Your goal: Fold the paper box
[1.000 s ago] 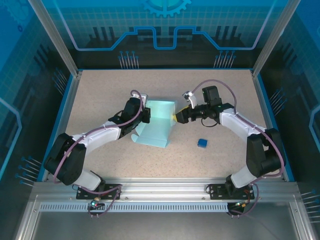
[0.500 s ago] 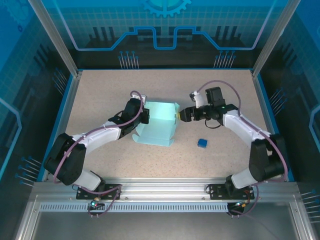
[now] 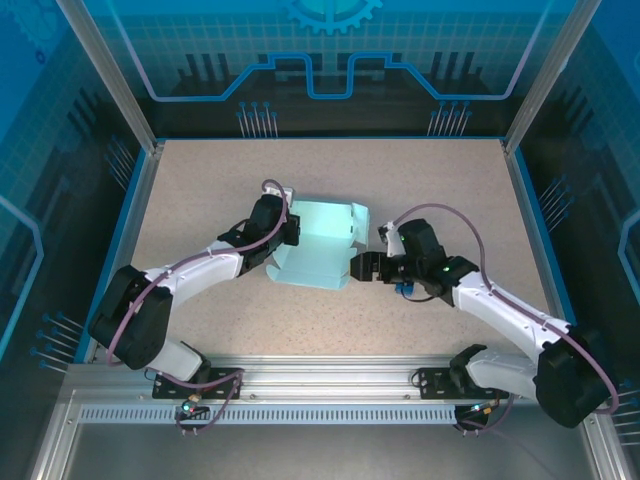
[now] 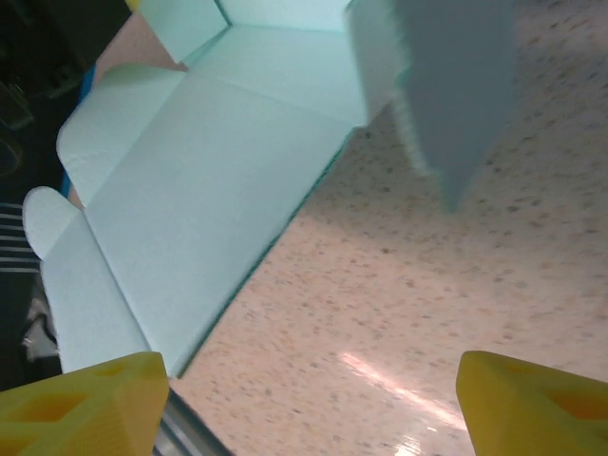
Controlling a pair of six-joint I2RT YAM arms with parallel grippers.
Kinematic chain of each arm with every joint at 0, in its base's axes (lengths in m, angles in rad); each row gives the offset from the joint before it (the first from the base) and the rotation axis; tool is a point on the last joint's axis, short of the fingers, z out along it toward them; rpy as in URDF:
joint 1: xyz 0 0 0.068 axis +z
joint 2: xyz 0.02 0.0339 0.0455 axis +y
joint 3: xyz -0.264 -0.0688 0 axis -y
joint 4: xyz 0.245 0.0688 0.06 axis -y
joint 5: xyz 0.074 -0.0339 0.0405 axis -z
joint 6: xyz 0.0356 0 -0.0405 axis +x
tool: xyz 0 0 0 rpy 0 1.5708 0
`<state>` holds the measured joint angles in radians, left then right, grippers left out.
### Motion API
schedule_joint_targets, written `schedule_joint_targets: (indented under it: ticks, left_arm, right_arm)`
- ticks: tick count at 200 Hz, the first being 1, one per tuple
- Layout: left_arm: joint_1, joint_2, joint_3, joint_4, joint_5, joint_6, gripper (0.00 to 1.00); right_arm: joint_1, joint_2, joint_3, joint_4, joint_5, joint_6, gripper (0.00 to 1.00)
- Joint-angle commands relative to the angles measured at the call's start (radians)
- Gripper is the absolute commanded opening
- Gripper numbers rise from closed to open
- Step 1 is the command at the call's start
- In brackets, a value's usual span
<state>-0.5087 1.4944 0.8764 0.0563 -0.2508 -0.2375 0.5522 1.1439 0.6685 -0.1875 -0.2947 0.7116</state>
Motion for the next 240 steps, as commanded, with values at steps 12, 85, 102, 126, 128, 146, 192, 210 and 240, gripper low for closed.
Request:
schedule_joint_targets:
  ticks: [12,85,102,126,128,146,192,210,240]
  left_arm:
    - [-0.006,0.008,0.032,0.000,-0.010,-0.003,0.00]
    - [-0.007,-0.015,0.024,0.007,-0.010,-0.002,0.00]
    - [-0.008,-0.018,0.021,0.007,-0.014,-0.002,0.00]
    - [-0.007,-0.022,0.022,0.008,-0.019,-0.006,0.00]
    - [-0.007,-0.022,0.022,0.008,-0.019,-0.007,0.00]
    - [-0.007,-0.022,0.018,0.012,-0.020,-0.014,0.00]
    - [-0.005,-0.005,0.015,0.021,-0.019,-0.033,0.00]
    - [-0.006,0.010,0.015,0.024,-0.016,-0.041,0.00]
    - [-0.005,0.030,0.016,0.029,-0.010,-0.056,0.00]
  right_arm:
    - [0.051,0.026,-0.037,0.239,0.034,0.264,0.77]
    - [0.058,0.074,-0.067,0.329,0.128,0.433,0.50]
    - [0.061,0.082,-0.086,0.368,0.128,0.472,0.42]
    - [0.063,0.073,-0.132,0.422,0.143,0.529,0.31]
    - [0.063,0.073,-0.138,0.429,0.145,0.535,0.30]
    - [0.064,0.053,-0.190,0.535,0.159,0.591,0.21]
    - [0.064,0.006,-0.274,0.759,0.205,0.678,0.07]
    - [0.063,0.002,-0.291,0.834,0.210,0.700,0.05]
    - [0.063,0.003,-0.294,0.920,0.209,0.716,0.04]
